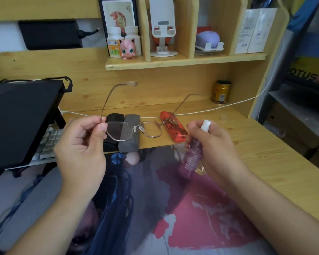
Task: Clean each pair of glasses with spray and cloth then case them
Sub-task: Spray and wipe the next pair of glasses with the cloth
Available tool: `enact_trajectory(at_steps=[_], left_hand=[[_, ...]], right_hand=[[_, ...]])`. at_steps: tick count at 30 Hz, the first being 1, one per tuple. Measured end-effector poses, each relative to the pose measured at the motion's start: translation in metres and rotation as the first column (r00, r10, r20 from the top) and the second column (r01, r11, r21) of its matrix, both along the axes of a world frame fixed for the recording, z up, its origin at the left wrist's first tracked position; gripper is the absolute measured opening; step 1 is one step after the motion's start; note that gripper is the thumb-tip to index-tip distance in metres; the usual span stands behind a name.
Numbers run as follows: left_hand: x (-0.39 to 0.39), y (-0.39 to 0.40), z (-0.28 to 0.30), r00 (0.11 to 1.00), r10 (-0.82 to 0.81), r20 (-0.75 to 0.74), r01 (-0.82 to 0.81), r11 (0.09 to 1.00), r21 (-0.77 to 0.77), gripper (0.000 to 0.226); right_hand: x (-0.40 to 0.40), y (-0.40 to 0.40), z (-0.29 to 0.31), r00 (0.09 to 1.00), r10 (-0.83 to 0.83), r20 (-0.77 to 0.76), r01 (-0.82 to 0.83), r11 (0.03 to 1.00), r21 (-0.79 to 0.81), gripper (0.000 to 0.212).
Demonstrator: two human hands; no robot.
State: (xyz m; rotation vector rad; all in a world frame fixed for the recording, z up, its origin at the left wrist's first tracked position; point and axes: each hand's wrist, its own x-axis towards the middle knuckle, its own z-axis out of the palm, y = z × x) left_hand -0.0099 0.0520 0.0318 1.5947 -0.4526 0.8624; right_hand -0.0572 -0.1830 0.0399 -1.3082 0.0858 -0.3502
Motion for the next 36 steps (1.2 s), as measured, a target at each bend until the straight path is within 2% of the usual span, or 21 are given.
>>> enact_trajectory(at_steps=[3, 6, 8, 11, 17, 21, 25, 30, 32, 34, 36], left_hand=[[0.003, 0.002, -0.002, 1.000, 0.017, 0.000, -0.017, 1.000, 0.002, 0.029], [0.005, 0.004, -0.006, 1.000, 0.000, -0.030, 0.000, 1.000, -0.005, 0.029], [0.006, 0.003, -0.008, 0.999, -0.002, -0.049, 0.001, 1.000, -0.013, 0.029], [0.006, 0.001, -0.010, 0.997, -0.003, -0.078, 0.002, 1.000, -0.019, 0.028], [0.007, -0.001, -0.012, 0.997, -0.005, -0.082, 0.005, 1.000, -0.005, 0.029], [0.006, -0.002, -0.011, 0.998, -0.002, -0.056, 0.001, 1.000, -0.008, 0.028], [0.003, -0.002, -0.008, 0.999, 0.014, 0.029, -0.014, 1.000, 0.003, 0.028], [0.006, 0.003, -0.009, 0.987, 0.072, 0.144, -0.084, 0.993, 0.078, 0.033], [0.007, 0.005, -0.009, 0.975, 0.089, 0.204, -0.114, 0.987, 0.115, 0.035], [0.008, 0.006, -0.008, 0.959, 0.092, 0.269, -0.136, 0.979, 0.149, 0.037], [0.005, 0.003, -0.006, 0.941, 0.067, 0.332, -0.145, 0.966, 0.216, 0.028]], right_hand=[[-0.002, 0.007, -0.010, 0.990, 0.039, 0.134, -0.015, 0.985, -0.173, 0.015], [-0.004, 0.017, -0.023, 0.977, 0.182, 0.111, -0.122, 0.906, -0.405, 0.024], [-0.007, 0.020, -0.023, 0.969, 0.227, 0.097, -0.157, 0.869, -0.469, 0.027], [-0.012, 0.021, -0.016, 0.965, 0.242, 0.098, -0.187, 0.902, -0.389, 0.031], [-0.014, 0.021, -0.009, 0.962, 0.229, 0.146, -0.190, 0.952, -0.240, 0.014], [-0.012, 0.019, -0.009, 0.970, 0.225, 0.088, -0.206, 0.961, -0.182, 0.014], [-0.010, 0.022, -0.011, 0.937, 0.349, -0.006, -0.349, 0.936, -0.038, 0.026], [-0.013, 0.023, -0.008, 0.884, 0.468, 0.011, -0.468, 0.884, -0.012, 0.034], [-0.015, 0.024, -0.003, 0.892, 0.449, -0.061, -0.446, 0.893, 0.055, 0.051], [-0.018, 0.025, 0.002, 0.910, 0.362, -0.201, -0.348, 0.932, 0.101, 0.068], [-0.019, 0.025, 0.004, 0.919, 0.280, -0.278, -0.262, 0.960, 0.099, 0.072]])
